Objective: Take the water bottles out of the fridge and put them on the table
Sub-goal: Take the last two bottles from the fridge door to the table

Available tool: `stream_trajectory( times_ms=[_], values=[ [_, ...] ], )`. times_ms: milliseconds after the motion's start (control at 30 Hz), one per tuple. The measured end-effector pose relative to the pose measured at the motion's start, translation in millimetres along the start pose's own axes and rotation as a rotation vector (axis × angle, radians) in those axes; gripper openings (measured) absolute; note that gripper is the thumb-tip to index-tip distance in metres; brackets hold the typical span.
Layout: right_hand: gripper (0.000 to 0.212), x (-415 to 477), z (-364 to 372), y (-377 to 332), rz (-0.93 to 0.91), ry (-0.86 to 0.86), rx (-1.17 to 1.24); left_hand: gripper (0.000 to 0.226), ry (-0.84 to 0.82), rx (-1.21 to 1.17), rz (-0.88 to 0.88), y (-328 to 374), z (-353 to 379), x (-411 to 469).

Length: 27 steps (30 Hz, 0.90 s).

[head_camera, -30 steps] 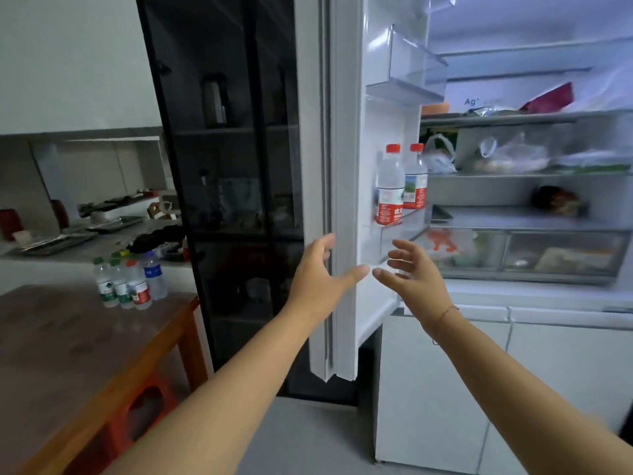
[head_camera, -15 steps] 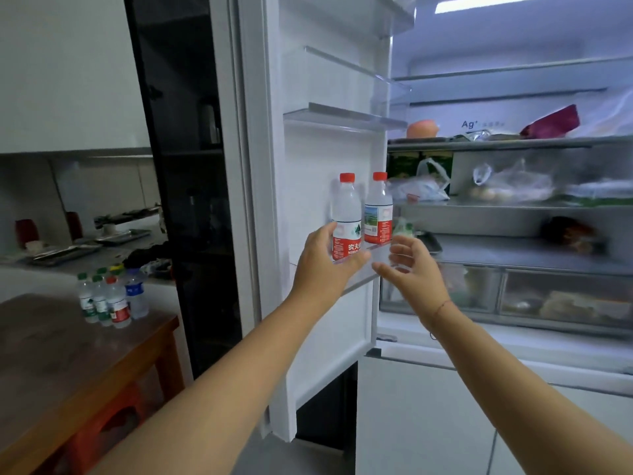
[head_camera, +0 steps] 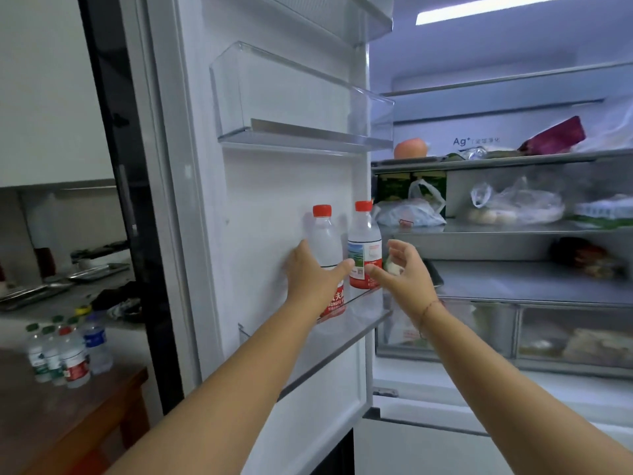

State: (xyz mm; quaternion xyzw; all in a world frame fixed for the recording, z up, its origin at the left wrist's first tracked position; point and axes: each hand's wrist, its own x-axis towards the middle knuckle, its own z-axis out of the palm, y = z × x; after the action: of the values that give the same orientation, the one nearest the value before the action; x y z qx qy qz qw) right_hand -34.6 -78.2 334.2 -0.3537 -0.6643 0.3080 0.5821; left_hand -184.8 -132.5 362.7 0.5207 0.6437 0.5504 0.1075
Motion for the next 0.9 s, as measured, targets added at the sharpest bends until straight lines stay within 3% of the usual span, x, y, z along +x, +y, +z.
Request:
stream_trajectory(
  times_ms=[267,533,767,900],
  values=[
    [0.076,50.5,9.1,30.1,0.116,-0.078,0.011,0.076,0.145,0.077,-0.075,-3.4,20.6,18.5],
    [0.047,69.5,17.0,38.3,0.115,-0.184,0.019,0.075,0.218,0.125,-0.061,-9.2,30.2,20.7],
    [0.061,70.9,8.1,37.3,0.132,-0.227,0.048,0.08,0.19,0.097,-0.142,-5.3,38.8,19.4],
    [0.065,68.8,0.0,32.9,0.118,-0.241,0.057,0.067,0.19,0.101,-0.129,-1.7,39.8,15.6]
  ],
)
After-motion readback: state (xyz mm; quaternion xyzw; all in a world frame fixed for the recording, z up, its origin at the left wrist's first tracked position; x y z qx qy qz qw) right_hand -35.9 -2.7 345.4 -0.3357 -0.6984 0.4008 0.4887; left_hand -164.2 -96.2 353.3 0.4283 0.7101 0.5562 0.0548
